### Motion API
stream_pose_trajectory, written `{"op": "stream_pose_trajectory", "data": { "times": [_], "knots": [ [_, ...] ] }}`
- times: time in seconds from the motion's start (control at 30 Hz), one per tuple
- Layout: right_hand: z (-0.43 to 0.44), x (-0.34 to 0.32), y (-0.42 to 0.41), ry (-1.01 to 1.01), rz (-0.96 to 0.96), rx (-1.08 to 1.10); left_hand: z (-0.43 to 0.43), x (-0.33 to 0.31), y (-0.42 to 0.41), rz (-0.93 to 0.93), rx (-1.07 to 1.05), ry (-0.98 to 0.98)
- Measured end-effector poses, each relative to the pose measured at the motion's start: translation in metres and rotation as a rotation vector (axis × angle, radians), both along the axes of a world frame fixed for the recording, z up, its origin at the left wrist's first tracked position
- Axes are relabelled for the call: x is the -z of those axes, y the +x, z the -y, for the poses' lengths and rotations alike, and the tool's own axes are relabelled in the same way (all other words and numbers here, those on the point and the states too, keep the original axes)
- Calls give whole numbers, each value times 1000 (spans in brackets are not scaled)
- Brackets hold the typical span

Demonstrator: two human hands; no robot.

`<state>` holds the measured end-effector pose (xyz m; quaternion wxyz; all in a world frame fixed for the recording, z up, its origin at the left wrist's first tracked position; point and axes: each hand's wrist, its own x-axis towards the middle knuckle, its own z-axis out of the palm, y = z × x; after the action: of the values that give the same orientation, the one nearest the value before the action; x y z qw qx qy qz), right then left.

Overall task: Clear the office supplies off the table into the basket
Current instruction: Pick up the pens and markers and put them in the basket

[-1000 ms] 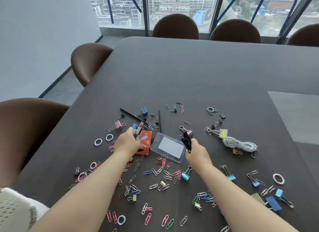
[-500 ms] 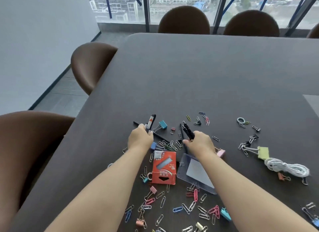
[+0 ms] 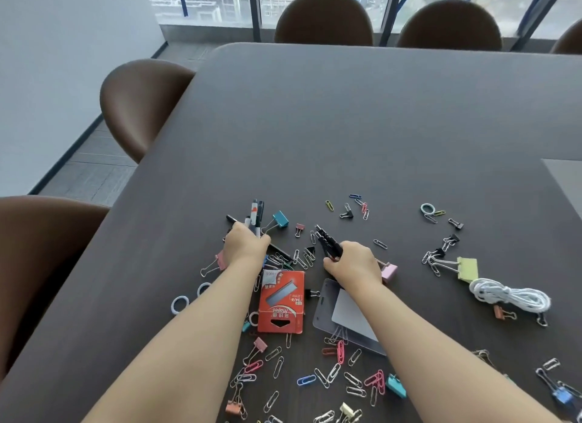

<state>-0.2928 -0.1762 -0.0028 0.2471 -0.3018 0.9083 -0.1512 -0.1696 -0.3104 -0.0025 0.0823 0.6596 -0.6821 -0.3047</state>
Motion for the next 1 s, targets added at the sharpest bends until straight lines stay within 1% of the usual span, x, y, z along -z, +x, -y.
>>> {"op": "stream_pose_trajectory", "data": {
  "times": [0.13, 0.33, 0.47, 0.57, 0.67, 0.77, 0.83, 0.9, 1.0],
  "knots": [
    [-9, -3, -2, -81, 31, 38, -1, -2, -2, 14, -30, 23],
    [-20, 0, -3, -174, 101, 57, -4, -1, -5, 152, 59, 42],
    [-25, 2, -1, -175, 142, 36, -7, -3, -7, 132, 76, 76],
    [-30, -2, 1, -193, 149, 11, -12, -7, -4, 120, 48, 146],
    [-37, -15, 0, -208, 130, 7, -25, -13, -1, 41, 80, 122],
    [-46, -31, -5, -290, 156, 31, -39, -31, 1, -162, 132, 2],
    [-54, -47, -4, -336, 160, 27, -48, -49, 5, -270, 180, -40],
    [-62, -62, 0, -375, 162, 18, -58, -66, 12, -321, 245, -48],
    [-74, -85, 12, -443, 139, -5, -77, -85, 34, -343, 317, -12]
  ]
}}
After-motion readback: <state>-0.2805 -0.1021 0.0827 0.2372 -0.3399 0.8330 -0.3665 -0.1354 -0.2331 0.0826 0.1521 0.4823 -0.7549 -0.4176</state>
